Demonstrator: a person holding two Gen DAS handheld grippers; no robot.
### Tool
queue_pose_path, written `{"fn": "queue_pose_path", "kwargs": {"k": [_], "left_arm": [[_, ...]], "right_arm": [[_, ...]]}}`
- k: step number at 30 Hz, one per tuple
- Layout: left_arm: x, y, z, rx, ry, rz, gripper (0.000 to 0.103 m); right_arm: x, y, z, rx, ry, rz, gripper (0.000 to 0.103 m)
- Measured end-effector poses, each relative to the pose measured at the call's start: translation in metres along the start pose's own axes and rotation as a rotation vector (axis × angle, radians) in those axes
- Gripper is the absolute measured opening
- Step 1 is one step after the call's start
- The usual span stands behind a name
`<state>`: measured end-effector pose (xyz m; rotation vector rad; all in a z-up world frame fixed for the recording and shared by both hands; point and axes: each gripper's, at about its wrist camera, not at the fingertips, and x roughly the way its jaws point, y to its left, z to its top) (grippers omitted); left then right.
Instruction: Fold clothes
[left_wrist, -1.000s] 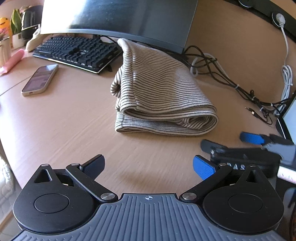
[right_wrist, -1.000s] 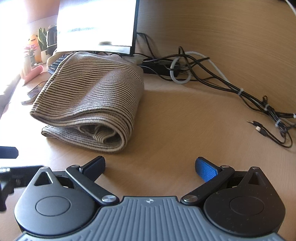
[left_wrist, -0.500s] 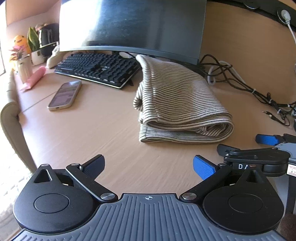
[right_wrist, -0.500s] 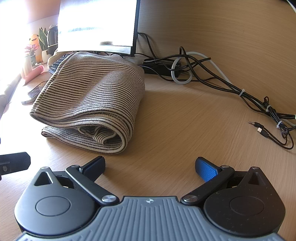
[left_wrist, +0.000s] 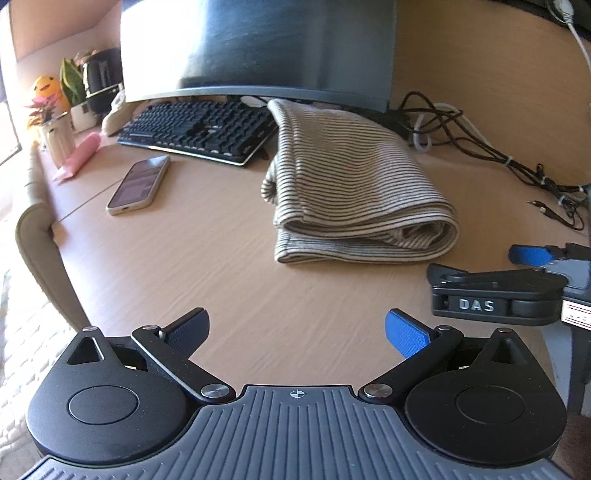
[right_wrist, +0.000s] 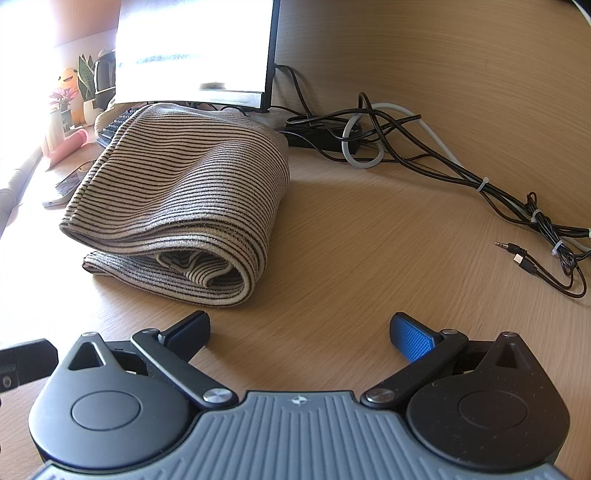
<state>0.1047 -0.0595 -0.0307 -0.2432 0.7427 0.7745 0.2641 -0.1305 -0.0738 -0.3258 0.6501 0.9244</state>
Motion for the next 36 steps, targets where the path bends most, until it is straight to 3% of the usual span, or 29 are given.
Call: {"fn": "queue_pose_path", "kwargs": {"k": [36], "left_arm": [[0.011, -0.003, 0.001, -0.012, 0.056, 0.014, 0.103]], "right_arm": [[0.0, 0.0, 0.0, 0.0, 0.001, 0.0, 0.103]]}}
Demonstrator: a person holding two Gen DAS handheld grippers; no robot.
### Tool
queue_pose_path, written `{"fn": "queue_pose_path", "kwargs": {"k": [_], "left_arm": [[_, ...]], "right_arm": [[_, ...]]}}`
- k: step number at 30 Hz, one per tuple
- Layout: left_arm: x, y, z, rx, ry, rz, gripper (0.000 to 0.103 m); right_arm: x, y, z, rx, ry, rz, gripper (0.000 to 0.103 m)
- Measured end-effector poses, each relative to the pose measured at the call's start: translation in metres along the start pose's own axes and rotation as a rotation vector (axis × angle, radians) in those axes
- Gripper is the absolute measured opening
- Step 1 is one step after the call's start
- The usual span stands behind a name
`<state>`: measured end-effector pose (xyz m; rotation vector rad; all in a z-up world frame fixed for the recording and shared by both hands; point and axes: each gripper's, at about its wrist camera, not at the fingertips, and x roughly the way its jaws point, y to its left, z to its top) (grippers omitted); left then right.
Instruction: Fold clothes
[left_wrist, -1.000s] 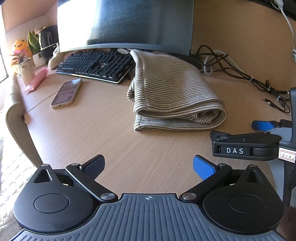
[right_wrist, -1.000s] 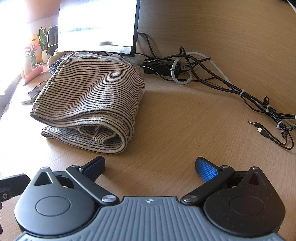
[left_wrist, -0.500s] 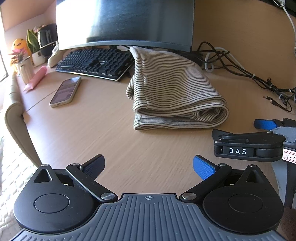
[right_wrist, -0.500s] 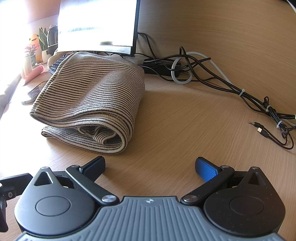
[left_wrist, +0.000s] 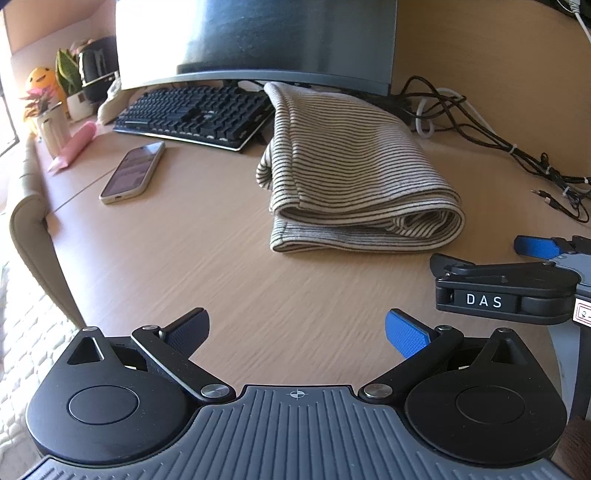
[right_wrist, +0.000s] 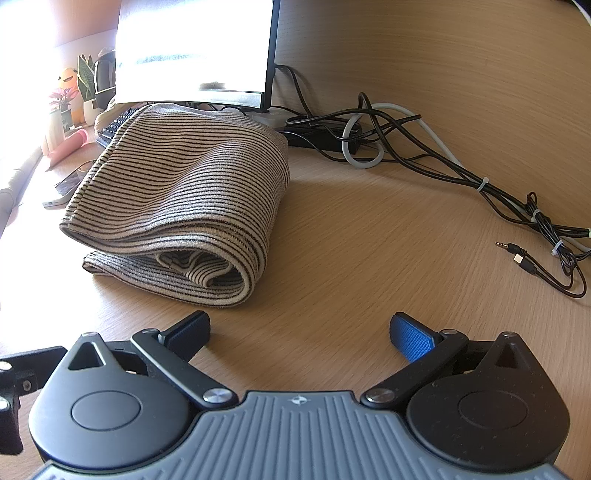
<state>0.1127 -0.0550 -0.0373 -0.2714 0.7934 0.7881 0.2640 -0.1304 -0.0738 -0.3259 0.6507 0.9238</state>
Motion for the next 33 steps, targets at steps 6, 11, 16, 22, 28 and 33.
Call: {"fn": "queue_pose_path", "kwargs": {"k": [6, 11, 16, 22, 28, 33], "left_arm": [[-0.0015, 0.0, 0.0005, -0.005, -0.008, -0.004, 0.103], [-0.0018, 0.0001, 0.0001, -0.006, -0.007, -0.004, 0.103], [-0.0013, 0.0009, 0.0003, -0.006, 0.001, 0.001, 0.103], [-0.0028, 0.0008, -0.0005, -0.008, -0.005, 0.004, 0.103], [-0.0034, -0.0005, -0.0018, -0.004, -0.006, -0.002, 0.103], [-0.0035, -0.0002, -0.0021, -0.007, -0.007, -0.002, 0.103]], "right_arm": [[0.0, 0.0001, 0.0001, 0.001, 0.001, 0.0, 0.103], [0.0, 0.0001, 0.0, 0.001, 0.001, 0.0, 0.103], [0.0, 0.0, 0.0001, 0.001, 0.001, 0.0, 0.103], [0.0001, 0.0001, 0.0001, 0.001, 0.001, 0.0, 0.103], [0.0001, 0.0001, 0.0001, 0.001, 0.001, 0.0, 0.103], [0.0, 0.0001, 0.0001, 0.001, 0.001, 0.0, 0.103]]}}
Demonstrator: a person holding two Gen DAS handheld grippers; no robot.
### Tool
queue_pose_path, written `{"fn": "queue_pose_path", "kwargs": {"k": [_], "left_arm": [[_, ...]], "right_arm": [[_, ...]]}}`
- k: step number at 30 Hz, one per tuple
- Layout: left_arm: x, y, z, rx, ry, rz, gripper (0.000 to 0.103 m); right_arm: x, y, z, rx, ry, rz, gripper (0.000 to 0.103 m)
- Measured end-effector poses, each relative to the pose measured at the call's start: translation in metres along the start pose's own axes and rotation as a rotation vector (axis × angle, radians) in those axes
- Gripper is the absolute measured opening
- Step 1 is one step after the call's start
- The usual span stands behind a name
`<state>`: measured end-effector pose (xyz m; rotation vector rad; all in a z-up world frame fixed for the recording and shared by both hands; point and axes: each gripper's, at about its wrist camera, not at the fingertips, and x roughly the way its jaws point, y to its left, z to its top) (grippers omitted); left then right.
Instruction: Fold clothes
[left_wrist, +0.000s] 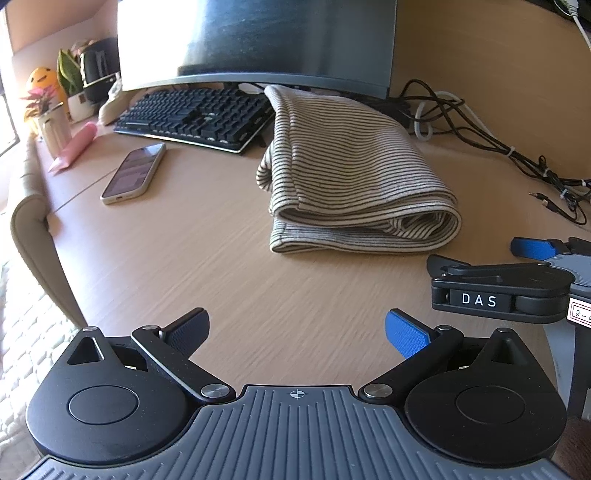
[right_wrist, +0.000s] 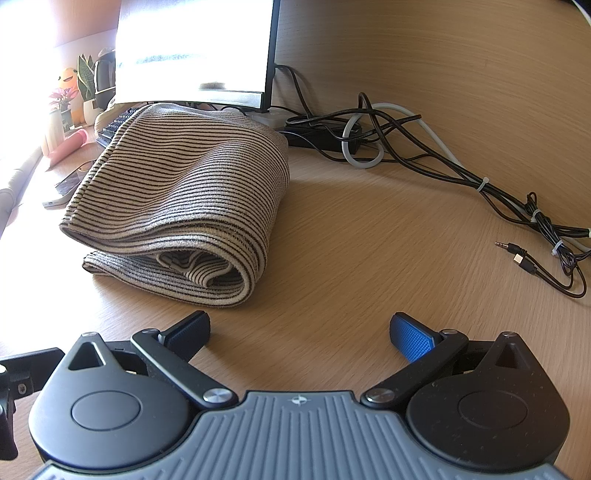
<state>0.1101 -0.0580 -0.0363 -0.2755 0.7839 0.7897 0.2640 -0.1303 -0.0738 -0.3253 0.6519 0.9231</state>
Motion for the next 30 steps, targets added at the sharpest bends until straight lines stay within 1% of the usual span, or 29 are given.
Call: {"fn": "queue_pose_path", "kwargs": {"k": [30], "left_arm": [[-0.0009, -0.001, -0.0005, 0.006, -0.002, -0.007, 0.103]], "right_arm": [[-0.0002, 0.0, 0.0, -0.001, 0.0, 0.0, 0.103]]}}
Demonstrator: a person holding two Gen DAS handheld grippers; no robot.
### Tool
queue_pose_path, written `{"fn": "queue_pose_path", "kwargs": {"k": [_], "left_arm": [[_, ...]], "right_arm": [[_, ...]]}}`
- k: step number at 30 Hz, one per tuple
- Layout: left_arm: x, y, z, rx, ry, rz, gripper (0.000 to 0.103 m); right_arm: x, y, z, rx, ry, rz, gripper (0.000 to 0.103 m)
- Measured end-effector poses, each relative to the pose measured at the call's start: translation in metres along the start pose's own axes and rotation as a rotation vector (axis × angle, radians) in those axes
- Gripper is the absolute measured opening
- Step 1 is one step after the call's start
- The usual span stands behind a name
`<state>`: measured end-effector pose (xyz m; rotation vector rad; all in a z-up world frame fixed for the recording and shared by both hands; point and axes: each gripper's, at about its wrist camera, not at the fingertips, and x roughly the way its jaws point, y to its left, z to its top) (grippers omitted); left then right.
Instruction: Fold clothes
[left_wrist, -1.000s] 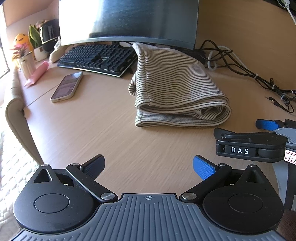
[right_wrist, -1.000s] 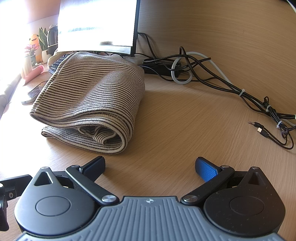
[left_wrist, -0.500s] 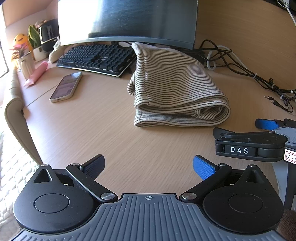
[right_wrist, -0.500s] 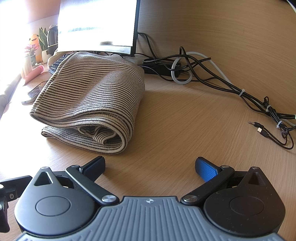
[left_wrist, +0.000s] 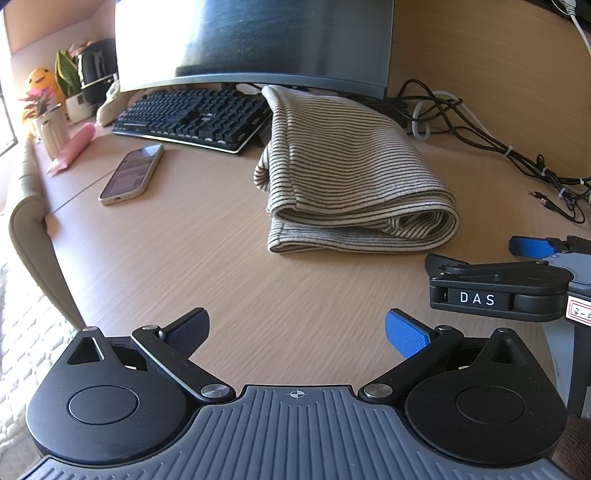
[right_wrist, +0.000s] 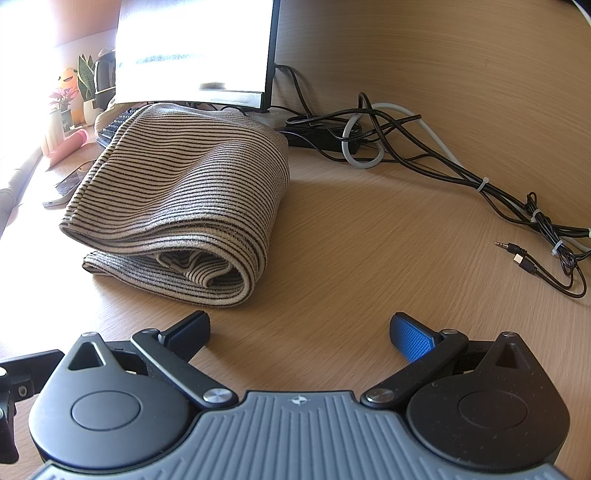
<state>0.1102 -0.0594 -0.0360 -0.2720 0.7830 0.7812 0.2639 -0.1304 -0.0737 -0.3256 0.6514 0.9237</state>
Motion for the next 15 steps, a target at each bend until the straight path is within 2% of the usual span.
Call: {"fn": "queue_pose_path", "kwargs": {"k": [11, 15], "left_arm": [[0.0015, 0.0007, 0.0005, 0.003, 0.004, 0.0, 0.103], [-0.0005, 0.0016, 0.0024, 0.035, -0.018, -0.007, 0.103]], "right_arm": [[-0.0001, 0.0, 0.0, 0.0, 0.0, 0.0, 0.103], [-0.0001, 0.0, 0.0, 0.0, 0.0, 0.0, 0.103]]}}
